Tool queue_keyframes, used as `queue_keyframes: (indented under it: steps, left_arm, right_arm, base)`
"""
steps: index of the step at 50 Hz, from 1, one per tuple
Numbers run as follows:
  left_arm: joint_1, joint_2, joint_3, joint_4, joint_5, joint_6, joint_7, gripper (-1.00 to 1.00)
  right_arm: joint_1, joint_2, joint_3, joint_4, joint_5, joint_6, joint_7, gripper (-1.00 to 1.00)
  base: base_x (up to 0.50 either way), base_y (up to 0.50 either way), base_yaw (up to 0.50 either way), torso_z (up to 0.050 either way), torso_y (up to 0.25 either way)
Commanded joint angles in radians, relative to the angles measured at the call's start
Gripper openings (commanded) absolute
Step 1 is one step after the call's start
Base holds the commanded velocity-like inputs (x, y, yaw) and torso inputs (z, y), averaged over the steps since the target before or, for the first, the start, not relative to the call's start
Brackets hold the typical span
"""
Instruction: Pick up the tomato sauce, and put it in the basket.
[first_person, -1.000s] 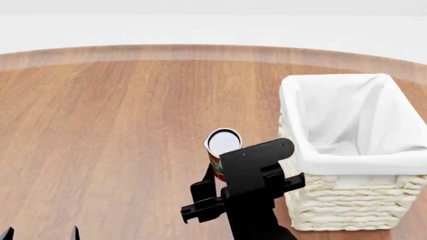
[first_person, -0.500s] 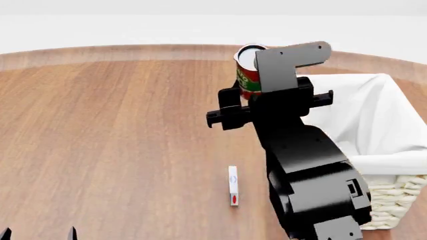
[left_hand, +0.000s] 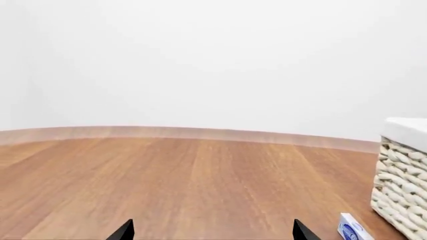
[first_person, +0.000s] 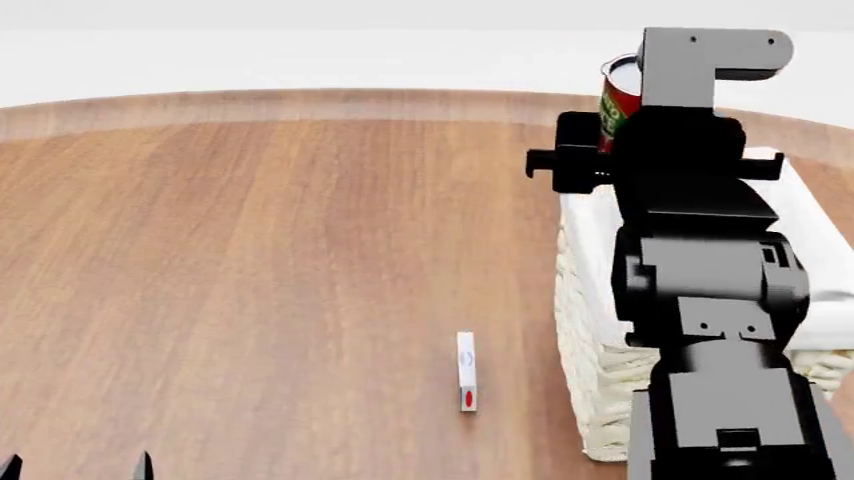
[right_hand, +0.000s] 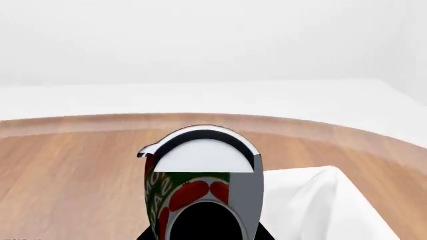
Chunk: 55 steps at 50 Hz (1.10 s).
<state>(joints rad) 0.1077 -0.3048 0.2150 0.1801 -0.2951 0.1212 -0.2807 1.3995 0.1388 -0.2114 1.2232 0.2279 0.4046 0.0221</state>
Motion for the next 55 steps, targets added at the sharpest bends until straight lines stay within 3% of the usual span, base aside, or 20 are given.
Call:
queue_keyframes:
  steps: [1, 7, 22, 32, 55]
  left_arm:
    - [-0.009, -0.001, 0.003, -0.011, -0.005, 0.001, 0.000, 1.00]
    - [-0.017, -0.005, 0.001, -0.006, -0.006, -0.009, -0.007, 1.00]
    - [0.000, -0.009, -0.002, -0.011, -0.008, 0.007, -0.014, 1.00]
    - [0.010, -0.010, 0.001, -0.010, 0.001, 0.016, -0.021, 1.00]
    - [0.018, -0.015, 0.005, -0.010, -0.008, 0.025, -0.026, 1.00]
  right_arm:
    - [0.023, 0.021, 0.161, 0.086, -0.169, 0.032, 0.024, -1.00]
    - [0.014, 0.034, 0.216, 0.086, -0.205, 0.054, 0.052, -1.00]
    - [0.025, 0.051, 0.204, 0.086, -0.229, 0.152, 0.116, -1.00]
    - [0.051, 0.045, 0.103, 0.086, -0.249, 0.247, 0.058, -1.00]
    - [0.077, 0.047, 0.094, 0.086, -0.230, 0.313, 0.046, -1.00]
  base:
    - [0.00, 0.00, 0.00, 0.000, 0.000]
    - [0.00, 0.00, 0.00, 0.000, 0.000]
    - [0.00, 0.00, 0.00, 0.000, 0.001]
    - [0.00, 0.00, 0.00, 0.000, 0.000]
    - [0.00, 0.00, 0.00, 0.000, 0.000]
